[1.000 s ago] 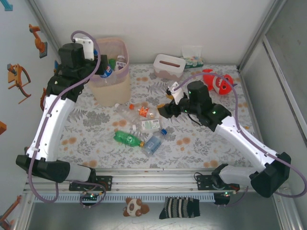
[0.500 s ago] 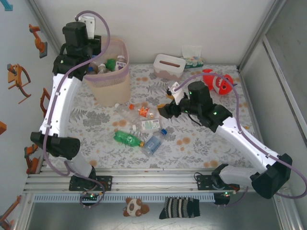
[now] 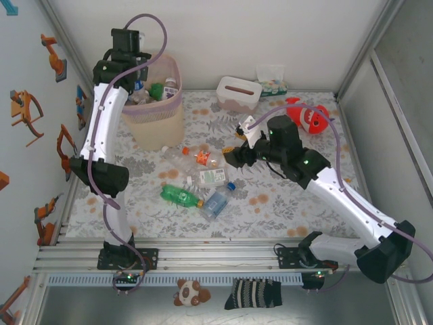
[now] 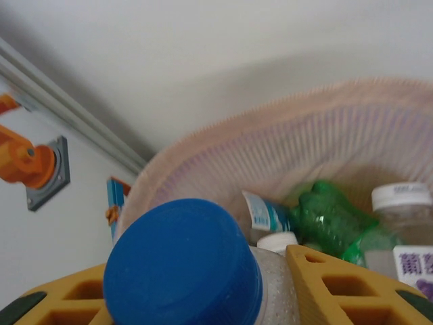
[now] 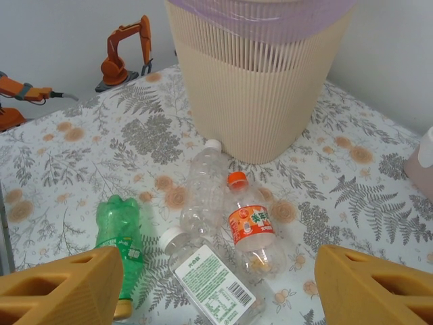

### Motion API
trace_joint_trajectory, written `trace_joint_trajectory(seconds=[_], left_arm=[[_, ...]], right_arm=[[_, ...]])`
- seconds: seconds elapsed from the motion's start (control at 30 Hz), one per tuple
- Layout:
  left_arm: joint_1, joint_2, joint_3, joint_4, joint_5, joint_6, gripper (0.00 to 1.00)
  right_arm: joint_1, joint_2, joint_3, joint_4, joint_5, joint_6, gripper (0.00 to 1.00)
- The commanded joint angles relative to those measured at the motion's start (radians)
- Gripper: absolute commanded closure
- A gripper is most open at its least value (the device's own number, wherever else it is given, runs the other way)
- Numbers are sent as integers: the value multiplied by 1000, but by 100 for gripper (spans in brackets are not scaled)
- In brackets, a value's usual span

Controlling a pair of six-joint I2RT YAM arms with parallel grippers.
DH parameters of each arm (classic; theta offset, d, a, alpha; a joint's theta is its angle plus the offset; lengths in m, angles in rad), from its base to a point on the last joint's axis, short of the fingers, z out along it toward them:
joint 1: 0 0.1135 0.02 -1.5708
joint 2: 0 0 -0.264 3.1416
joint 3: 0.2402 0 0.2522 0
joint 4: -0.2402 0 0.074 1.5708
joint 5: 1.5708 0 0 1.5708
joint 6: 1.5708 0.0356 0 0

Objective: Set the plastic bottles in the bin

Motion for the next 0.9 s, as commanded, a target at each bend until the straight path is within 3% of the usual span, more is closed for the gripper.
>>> trace_joint_trajectory(seconds=[0.0, 0.23, 0.47, 0.87], left_arm=[[29, 11, -10, -93, 26, -62, 73], [75, 13, -147, -73, 93, -124, 76], [102, 72, -178, -101, 168, -146, 75], [128, 192, -182, -171, 304, -187, 59]], right_arm=[[9, -19, -7, -8, 14, -5, 26], [10, -22, -14, -6, 17, -6, 26], [11, -22, -13, -6, 20, -4, 26], [10, -19, -9, -7, 25, -3, 26]])
